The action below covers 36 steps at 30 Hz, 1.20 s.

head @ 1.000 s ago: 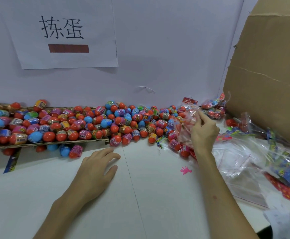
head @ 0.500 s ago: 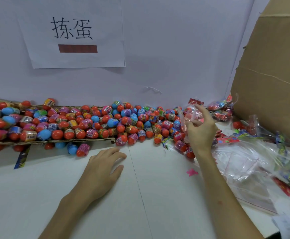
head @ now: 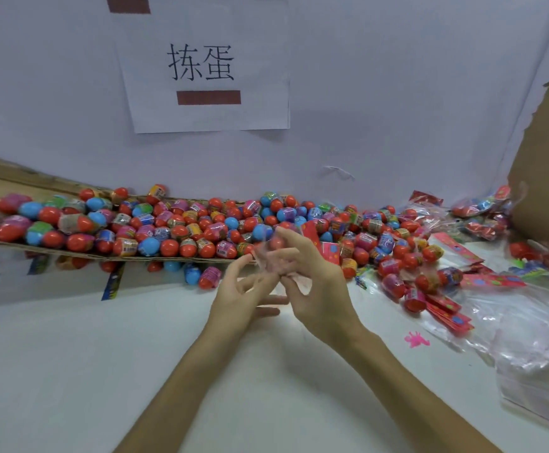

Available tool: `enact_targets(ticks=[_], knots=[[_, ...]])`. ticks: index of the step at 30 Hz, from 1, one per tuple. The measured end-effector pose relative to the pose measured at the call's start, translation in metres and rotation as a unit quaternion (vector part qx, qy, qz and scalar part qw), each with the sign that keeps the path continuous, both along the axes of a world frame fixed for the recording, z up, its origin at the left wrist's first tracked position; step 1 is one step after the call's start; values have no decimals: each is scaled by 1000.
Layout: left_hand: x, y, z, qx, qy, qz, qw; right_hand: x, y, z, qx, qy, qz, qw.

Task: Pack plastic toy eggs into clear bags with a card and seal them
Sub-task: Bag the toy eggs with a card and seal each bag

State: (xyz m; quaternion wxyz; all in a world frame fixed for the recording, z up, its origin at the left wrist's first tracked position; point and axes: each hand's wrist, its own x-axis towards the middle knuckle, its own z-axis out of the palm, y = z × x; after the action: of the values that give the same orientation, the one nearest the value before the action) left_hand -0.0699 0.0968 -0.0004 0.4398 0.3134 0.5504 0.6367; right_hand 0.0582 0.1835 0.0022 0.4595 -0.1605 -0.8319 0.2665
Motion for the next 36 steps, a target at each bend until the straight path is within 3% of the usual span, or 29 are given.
enact_targets(ticks=[7,12,15,17,20,22,24,26,28,29,31,36], knots=[[-9,-1,-3,7,78,34,996,1,2,5,-129,40,-13,991],[-12,-2,-6,-31,106,64,992,10,14,11,-259,117,-78,956],[-17,-2,-9,-48,188,97,976,15,21,15,-336,151,-82,926],[-20,-2,-11,-63,301,137,942,17,23,18,-387,163,-70,905],[-21,-6,-10,-111,472,173,857,18,23,21,-428,162,-52,887],[-23,-6,-13,-125,560,186,798,17,20,22,-397,145,-47,905],[-24,-5,-13,-74,592,189,780,15,15,22,-302,94,-41,948],[-22,-3,-11,5,498,170,850,11,7,19,-198,30,-19,980],[-15,-2,-1,23,223,121,967,7,0,13,-120,-6,10,993],[-12,-1,5,3,74,84,994,5,-2,11,-82,-17,24,996],[-16,0,6,-45,-117,-8,992,2,-6,6,-26,-39,55,997],[-27,-4,-3,-17,-292,-165,942,0,-10,1,-49,-77,101,991]])
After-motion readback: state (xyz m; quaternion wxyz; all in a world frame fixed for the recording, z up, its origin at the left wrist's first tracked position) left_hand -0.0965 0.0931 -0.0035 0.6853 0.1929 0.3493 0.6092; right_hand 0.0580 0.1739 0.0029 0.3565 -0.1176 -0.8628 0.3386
